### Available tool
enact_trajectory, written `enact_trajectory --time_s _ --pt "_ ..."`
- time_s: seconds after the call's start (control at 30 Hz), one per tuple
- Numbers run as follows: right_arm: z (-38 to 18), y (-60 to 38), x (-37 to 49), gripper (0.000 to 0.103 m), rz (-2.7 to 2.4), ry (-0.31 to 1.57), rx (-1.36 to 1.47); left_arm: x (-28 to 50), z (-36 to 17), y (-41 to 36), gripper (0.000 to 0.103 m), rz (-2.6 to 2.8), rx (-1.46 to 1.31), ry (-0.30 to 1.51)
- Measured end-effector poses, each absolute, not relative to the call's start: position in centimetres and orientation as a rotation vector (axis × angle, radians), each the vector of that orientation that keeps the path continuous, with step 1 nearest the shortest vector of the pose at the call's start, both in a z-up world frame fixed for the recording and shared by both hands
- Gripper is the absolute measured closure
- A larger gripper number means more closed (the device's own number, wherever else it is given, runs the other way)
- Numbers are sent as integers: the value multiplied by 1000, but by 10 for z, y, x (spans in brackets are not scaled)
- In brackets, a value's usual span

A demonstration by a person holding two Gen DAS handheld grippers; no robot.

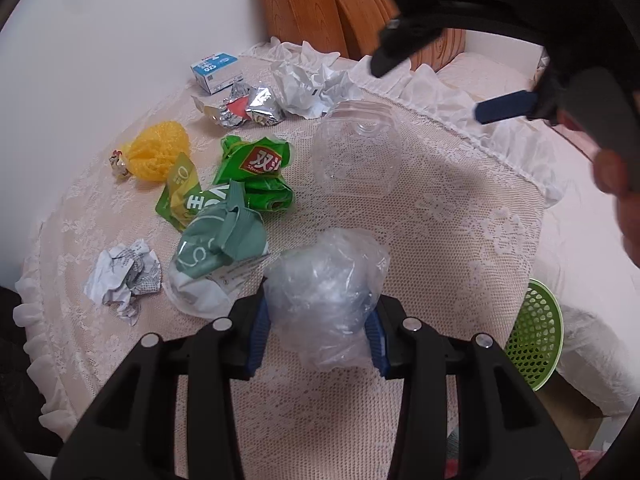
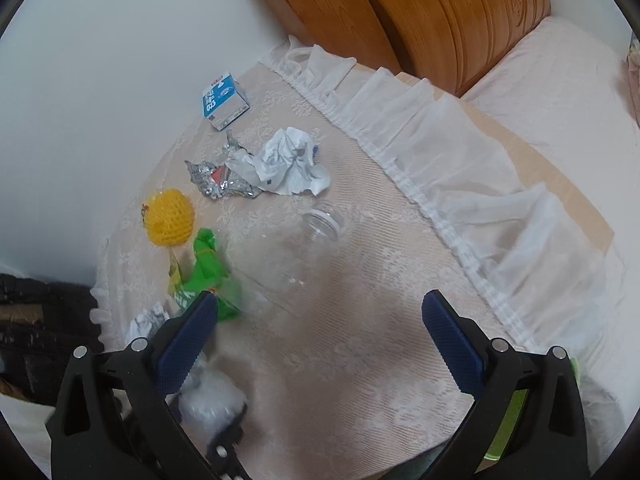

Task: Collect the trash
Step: 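Grasp the clear plastic bag with the left tool while the right tool grasps the clear bottle, then carry bag and bottle to the green wastebasket and open both tools over it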

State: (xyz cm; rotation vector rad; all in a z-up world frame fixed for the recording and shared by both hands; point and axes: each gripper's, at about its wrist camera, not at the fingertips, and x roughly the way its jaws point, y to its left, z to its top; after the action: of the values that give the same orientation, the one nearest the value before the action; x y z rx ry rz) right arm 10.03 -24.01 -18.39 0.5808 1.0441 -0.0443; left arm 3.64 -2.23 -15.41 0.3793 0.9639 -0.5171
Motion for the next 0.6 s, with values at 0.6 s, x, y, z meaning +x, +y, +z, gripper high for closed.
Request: enact_trajectory --time_s 0.6 --pt "-230 -204 150 29 -113 1206 546 30 -134 18 63 -476 313 943"
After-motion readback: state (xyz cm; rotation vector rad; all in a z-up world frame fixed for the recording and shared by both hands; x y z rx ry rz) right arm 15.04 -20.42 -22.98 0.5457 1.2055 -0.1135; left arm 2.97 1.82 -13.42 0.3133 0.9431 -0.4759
